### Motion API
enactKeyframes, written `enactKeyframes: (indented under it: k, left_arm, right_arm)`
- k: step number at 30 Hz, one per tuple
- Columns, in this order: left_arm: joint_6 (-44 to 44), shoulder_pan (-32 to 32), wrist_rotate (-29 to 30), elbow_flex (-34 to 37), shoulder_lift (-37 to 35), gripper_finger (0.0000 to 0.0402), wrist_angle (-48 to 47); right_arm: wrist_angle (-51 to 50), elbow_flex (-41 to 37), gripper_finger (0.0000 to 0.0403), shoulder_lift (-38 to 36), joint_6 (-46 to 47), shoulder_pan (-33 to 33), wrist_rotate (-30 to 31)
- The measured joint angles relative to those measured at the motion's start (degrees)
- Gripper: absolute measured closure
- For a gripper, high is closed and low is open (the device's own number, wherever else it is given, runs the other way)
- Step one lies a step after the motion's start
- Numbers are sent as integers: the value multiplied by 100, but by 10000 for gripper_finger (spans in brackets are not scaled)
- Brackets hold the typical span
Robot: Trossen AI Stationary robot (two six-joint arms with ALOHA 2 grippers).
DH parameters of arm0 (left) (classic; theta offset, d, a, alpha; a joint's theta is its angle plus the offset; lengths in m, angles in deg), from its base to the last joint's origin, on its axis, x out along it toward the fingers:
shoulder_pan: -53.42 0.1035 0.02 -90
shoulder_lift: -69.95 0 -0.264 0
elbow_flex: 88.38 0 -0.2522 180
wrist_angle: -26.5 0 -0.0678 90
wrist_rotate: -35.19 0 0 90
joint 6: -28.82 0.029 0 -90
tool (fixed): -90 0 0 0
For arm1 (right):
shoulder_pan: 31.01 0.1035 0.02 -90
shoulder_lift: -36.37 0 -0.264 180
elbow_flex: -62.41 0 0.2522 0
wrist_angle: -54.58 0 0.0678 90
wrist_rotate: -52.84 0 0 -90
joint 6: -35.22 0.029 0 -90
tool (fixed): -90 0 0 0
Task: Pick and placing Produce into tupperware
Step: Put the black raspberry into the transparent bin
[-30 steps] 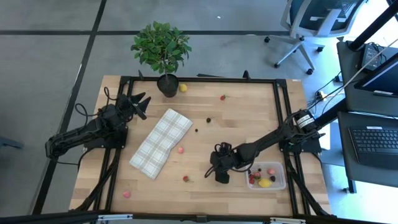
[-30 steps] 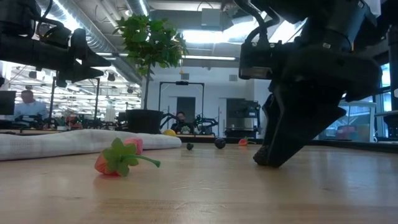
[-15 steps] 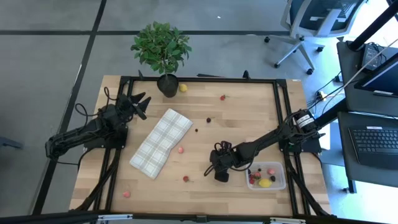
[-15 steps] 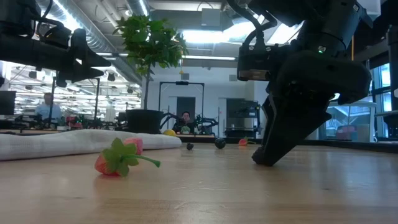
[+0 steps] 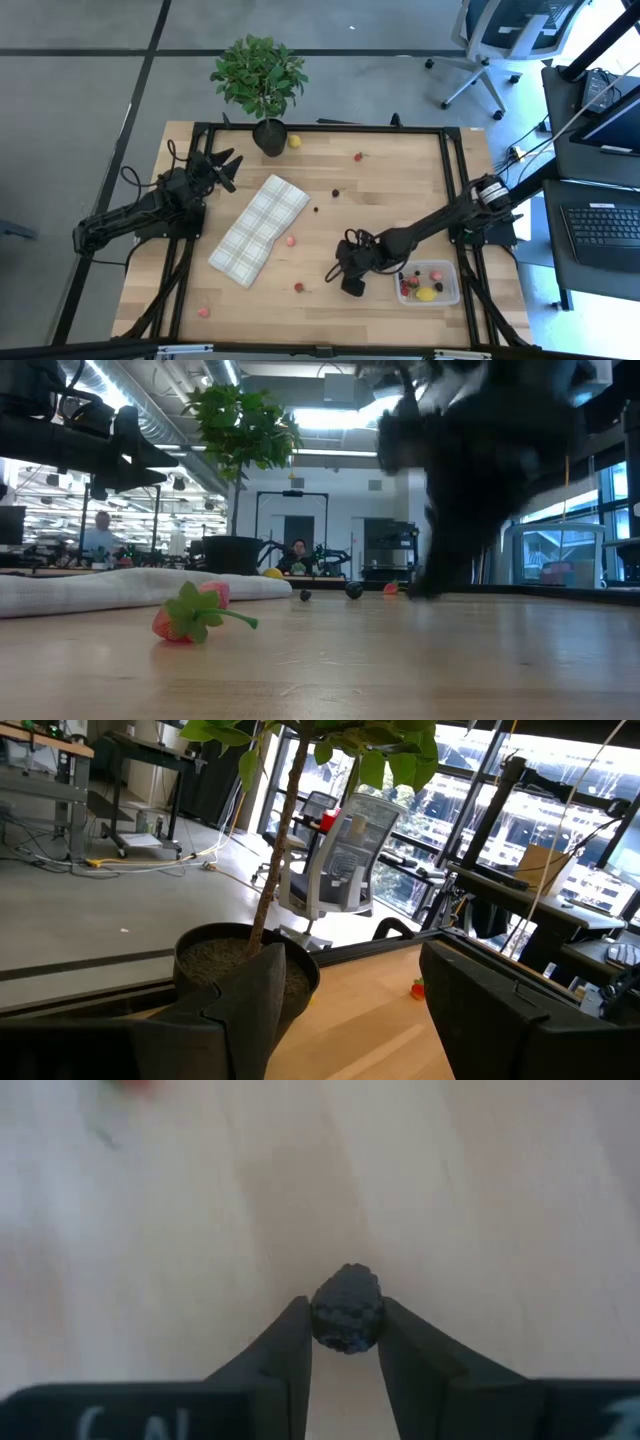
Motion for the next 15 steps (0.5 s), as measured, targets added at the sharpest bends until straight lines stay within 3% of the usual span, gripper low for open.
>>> enactKeyframes:
  k: [5, 8, 15]
  left_arm:
    - [0, -2, 0, 1, 2, 176, 1]
    - [-1, 0, 0, 0, 2, 176, 0]
    - [-1, -2, 0, 2, 2, 176, 0]
  right_arm:
    - [-1574, 735, 304, -310, 700, -53, -64]
    - [-2901, 1289, 304, -584, 1501, -7, -460]
    - [-5277, 2145, 304, -989, 4907, 400, -2121]
